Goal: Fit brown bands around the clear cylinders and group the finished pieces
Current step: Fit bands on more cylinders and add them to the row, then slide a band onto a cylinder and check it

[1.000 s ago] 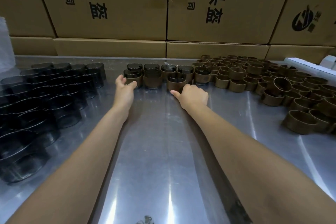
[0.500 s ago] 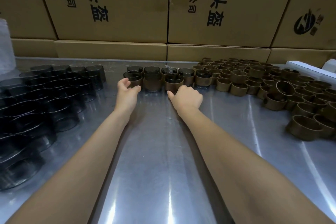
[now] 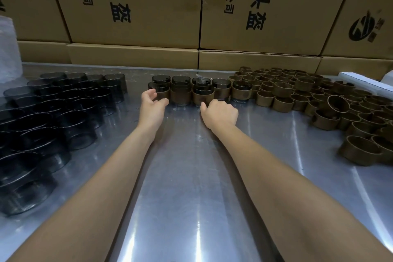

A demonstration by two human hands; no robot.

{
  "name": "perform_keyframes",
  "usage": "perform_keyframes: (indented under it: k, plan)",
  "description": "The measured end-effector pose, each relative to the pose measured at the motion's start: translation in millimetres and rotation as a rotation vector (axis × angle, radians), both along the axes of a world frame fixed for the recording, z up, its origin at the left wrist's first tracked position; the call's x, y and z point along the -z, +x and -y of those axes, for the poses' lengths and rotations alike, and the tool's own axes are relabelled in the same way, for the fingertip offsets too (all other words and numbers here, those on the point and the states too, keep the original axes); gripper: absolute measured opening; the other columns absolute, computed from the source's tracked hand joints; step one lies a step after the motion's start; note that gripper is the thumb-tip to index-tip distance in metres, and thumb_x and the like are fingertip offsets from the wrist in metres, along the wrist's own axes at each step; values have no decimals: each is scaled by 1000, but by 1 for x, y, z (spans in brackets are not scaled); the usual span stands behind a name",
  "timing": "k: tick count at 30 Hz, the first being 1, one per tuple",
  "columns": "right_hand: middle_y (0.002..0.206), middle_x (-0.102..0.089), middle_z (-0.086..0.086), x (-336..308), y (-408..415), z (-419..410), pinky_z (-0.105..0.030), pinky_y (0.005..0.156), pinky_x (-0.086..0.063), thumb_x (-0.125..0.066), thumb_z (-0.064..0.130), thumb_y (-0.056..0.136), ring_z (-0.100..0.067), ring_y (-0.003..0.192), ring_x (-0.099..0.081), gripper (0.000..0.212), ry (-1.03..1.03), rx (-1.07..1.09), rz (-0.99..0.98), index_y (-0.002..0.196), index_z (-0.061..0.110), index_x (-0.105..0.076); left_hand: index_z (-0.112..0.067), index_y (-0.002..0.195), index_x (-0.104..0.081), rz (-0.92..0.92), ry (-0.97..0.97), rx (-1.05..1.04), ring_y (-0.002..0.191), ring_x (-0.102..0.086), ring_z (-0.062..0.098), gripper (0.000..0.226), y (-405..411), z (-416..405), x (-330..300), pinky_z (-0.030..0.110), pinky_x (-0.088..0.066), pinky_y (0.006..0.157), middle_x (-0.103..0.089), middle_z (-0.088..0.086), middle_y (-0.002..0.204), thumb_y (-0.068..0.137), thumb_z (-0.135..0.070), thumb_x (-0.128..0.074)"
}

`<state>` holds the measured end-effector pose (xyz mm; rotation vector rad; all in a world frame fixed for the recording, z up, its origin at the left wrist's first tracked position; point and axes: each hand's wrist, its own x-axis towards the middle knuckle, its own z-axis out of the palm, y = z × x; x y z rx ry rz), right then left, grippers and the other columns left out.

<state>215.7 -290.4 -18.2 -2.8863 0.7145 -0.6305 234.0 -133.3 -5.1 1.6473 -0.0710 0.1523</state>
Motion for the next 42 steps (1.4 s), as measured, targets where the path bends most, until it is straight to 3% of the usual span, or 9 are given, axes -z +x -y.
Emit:
perform_keyframes:
  k: [12, 19, 21, 26, 28, 30, 33, 37, 42]
  plan:
    - [123, -59, -13, -4, -34, -8, -36, 79, -43, -41, 42, 98, -31, 112, -55, 42, 63, -49, -3, 123, 9, -49, -14, 141, -36, 9, -11, -8, 133, -40, 17, 49, -4, -2, -1, 22, -29, 95, -42, 3, 146, 95, -10, -53]
    - [122, -59, -8, -6, -82, -17, -36, 80, -45, -41, 36, 97, -28, 110, -56, 36, 55, -170, -23, 122, 14, -53, -13, 127, -52, 68, -18, -53, 108, -47, 8, 35, -23, -8, -2, 16, -36, 86, -51, 6, 134, 93, -6, -51]
    - [120, -60, -7, -7, -96, -20, -36, 80, -46, -41, 36, 97, -27, 108, -56, 35, 66, -208, -18, 122, 16, -54, -15, 122, -56, 95, 54, -42, 104, -49, 7, 31, -35, -10, -1, 14, -37, 80, -52, 6, 132, 94, -5, -49]
    - [120, -58, 1, -4, -130, -21, -32, 76, -42, -41, 39, 97, -21, 109, -54, 33, 86, -350, -18, 125, 24, -52, -20, 107, -59, 162, 342, 41, 103, -53, 14, 21, -83, -22, -1, 24, -40, 81, -50, 1, 122, 93, -9, -49]
    - [113, -58, 7, -2, -143, -17, -28, 71, -37, -41, 42, 97, -16, 104, -53, 34, 87, -392, -28, 126, 28, -50, -19, 113, -55, 248, 737, 48, 106, -48, 17, 21, -105, -33, 0, 27, -38, 81, -45, 1, 124, 93, -22, -51]
    - [90, -50, 18, -1, -153, -12, -24, 62, -32, -43, 43, 96, -9, 90, -47, 33, 114, -418, -27, 126, 31, -50, -18, 126, -47, 271, 1136, 48, 120, -40, 24, 38, -122, -40, -3, 38, -42, 90, -38, 3, 134, 94, -39, -48]
    - [70, -36, 19, -1, -157, -8, -21, 51, -22, -47, 42, 96, -6, 80, -41, 30, 170, -413, -22, 124, 32, -53, -19, 142, -30, 186, 1470, -70, 142, -13, 32, 60, -135, -44, -19, 65, -23, 105, -14, 6, 154, 94, -55, -39]
    - [68, -36, 17, -3, -153, -8, -23, 50, -21, -46, 43, 96, -7, 76, -42, 28, 180, -397, -44, 121, 33, -52, -25, 151, -12, 108, 1487, -222, 145, 14, 33, 73, -135, -62, -34, 79, -5, 100, 10, 0, 159, 92, -64, -31]
    - [68, -40, 15, -3, -149, -5, -25, 50, -23, -45, 44, 96, -8, 75, -44, 25, 192, -388, -66, 118, 35, -51, -25, 151, -8, -124, 1407, -201, 142, 13, 32, 79, -124, -93, -37, 76, -12, 102, 20, -1, 155, 90, -68, -36]
